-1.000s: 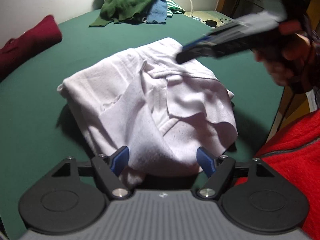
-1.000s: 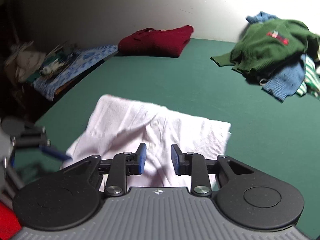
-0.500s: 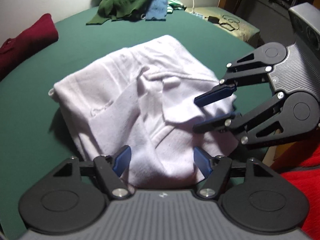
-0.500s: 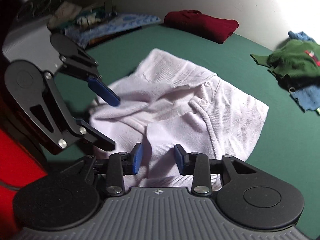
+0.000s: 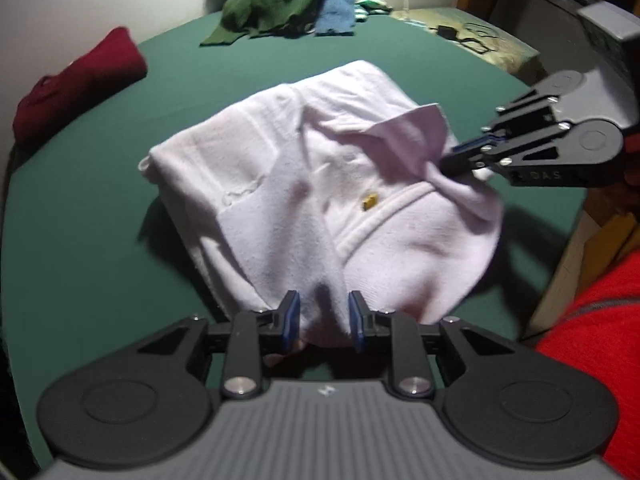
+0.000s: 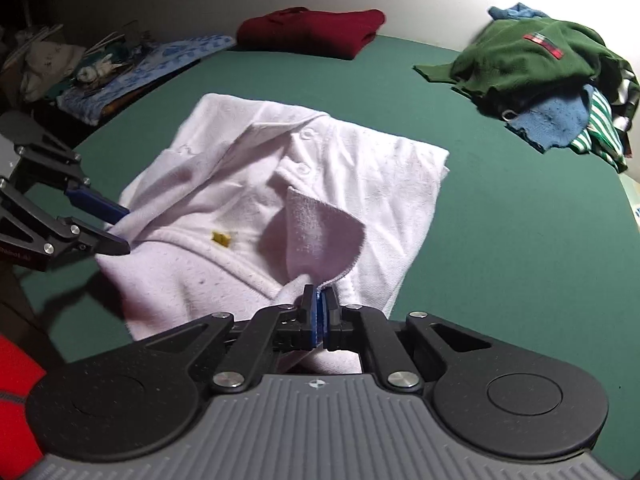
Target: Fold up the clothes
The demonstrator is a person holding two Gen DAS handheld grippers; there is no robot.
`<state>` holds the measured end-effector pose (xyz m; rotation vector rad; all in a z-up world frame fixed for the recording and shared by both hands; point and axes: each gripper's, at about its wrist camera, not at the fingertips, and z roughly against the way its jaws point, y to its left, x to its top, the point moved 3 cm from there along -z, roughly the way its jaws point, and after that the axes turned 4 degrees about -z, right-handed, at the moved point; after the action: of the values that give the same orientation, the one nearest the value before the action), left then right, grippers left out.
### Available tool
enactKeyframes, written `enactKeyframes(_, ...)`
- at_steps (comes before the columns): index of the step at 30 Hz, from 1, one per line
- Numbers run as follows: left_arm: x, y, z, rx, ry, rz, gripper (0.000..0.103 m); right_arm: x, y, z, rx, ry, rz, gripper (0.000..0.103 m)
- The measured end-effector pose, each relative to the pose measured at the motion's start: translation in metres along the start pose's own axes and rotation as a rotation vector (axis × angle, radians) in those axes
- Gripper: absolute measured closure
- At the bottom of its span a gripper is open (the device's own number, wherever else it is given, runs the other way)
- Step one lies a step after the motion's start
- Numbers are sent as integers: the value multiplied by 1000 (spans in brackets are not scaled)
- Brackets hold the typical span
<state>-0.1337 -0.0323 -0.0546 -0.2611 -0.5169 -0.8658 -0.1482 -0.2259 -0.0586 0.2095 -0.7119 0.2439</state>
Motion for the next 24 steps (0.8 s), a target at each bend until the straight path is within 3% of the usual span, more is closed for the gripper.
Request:
enactKeyframes(2,1,-5,7,-7,0,-32,76,-1,-5,3,-6,-3,-16,96)
enactKeyframes(3,2,-6,10,0,-9,-40,75,2,-6,6,-9,-17,-23,89)
enactKeyframes(4,4,-7,13,8,-20,-46,74,5,-9,9,-16,-38,-44,74)
enactKeyframes(6,12,-6,16,16,-55,-34,66,10,-7,9,-7,-58,-56,60)
enactKeyframes(11,27,-1,1,49,-83,-7,49,18,7,-1,53,-71,-39,67)
enactKeyframes(15,17,21,-9,73,-50,88,47,24,17,-7,98,-79,-24,69)
enactKeyframes(18,7,31,-2,51,-60,154,36,14,18,-3,95,-51,8,70)
enactKeyframes(24,-4,30,1,-57,-71,214,37,-6,20,4,87,5,73,69)
